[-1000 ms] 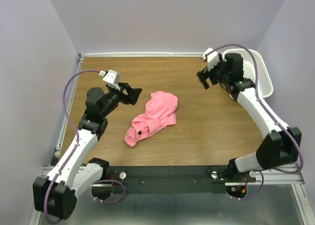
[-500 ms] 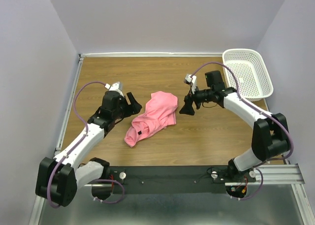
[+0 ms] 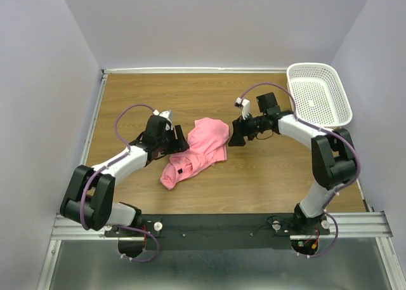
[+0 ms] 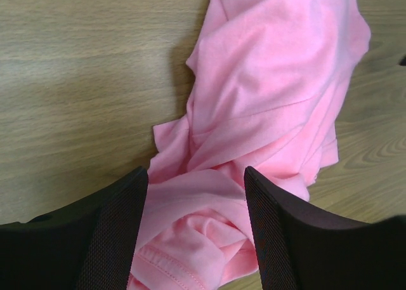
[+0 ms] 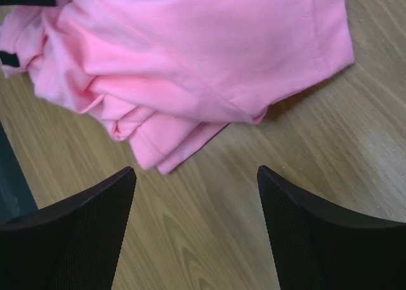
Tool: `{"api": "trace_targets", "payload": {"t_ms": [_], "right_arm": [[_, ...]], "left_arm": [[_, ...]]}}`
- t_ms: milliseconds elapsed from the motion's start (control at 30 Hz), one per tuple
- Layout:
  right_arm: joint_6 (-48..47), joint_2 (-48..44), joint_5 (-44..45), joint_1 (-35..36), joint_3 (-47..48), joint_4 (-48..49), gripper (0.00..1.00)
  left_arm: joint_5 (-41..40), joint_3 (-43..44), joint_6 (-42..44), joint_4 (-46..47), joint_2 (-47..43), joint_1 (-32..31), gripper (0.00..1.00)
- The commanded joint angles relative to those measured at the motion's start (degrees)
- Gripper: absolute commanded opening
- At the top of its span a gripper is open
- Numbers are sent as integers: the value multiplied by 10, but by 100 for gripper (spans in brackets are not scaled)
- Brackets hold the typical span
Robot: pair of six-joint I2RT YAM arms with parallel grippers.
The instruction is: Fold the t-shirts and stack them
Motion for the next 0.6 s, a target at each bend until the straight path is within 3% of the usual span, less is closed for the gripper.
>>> {"api": "trace_targets", "payload": {"t_ms": [0,133,300,567], "right_arm": [[68,63,35,-2,39,17,83],[79,81,31,-3,44,19,82],[75,69,35,-3,40,21,83],[33,50,-21,-11,24,19,86]], "left_arm": [[32,17,31,22,-4,-4,69],[53,20,34,28,13,-5,66],[45,43,46,34,21,-5,68],[69,148,82,47,109,-5,72]]}}
